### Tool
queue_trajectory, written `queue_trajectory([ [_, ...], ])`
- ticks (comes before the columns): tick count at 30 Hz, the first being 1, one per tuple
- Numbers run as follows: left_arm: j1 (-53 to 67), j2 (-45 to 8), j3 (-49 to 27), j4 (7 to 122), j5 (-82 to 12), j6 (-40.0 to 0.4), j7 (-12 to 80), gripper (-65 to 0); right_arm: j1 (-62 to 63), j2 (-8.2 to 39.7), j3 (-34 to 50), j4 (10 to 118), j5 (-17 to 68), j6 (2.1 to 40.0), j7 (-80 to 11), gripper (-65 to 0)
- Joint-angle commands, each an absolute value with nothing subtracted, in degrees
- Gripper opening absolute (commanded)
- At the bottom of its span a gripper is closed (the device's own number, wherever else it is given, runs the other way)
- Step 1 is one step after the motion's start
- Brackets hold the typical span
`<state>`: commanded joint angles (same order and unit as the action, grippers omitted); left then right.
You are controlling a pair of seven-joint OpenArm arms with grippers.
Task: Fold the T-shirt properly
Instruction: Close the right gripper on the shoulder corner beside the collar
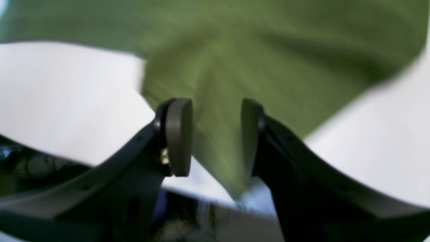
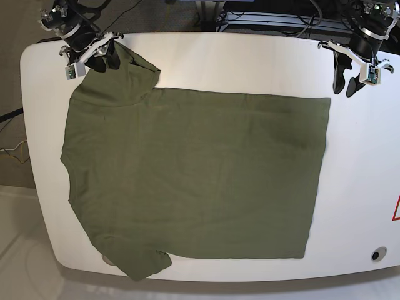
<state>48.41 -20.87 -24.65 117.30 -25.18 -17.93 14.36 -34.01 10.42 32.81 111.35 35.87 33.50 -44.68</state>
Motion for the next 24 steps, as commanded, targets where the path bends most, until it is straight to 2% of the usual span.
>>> queue_trajectory([
  [6, 47.8, -21.2, -25.2, 116.8, -26.6, -19.4, 17.1, -46.0, -33.2, 10.3, 32.3, 109.5, 35.7, 30.0, -44.3, -41.6],
  [10, 47.5, -21.1, -25.3, 117.0, -27.2, -19.7, 18.0, -45.8, -32.8, 10.1, 32.4, 108.1, 35.8, 29.4, -44.0, -41.6],
  [16, 46.5, -21.2, -25.9, 117.7, -28.6, -19.9, 20.0, -45.1, -31.9, 10.1, 32.5, 104.7, 36.3, 29.9, -44.0, -41.9],
  [18, 44.7, -21.1, -26.3, 117.8, -31.0, -19.9, 24.0, -42.5, -31.2, 10.1, 32.6, 102.4, 36.1, 31.1, -43.8, -41.9],
  [24, 43.8, -21.2, -26.5, 118.0, -32.1, -20.1, 26.3, -40.7, -31.0, 10.0, 32.7, 100.7, 35.8, 31.1, -43.4, -41.9],
])
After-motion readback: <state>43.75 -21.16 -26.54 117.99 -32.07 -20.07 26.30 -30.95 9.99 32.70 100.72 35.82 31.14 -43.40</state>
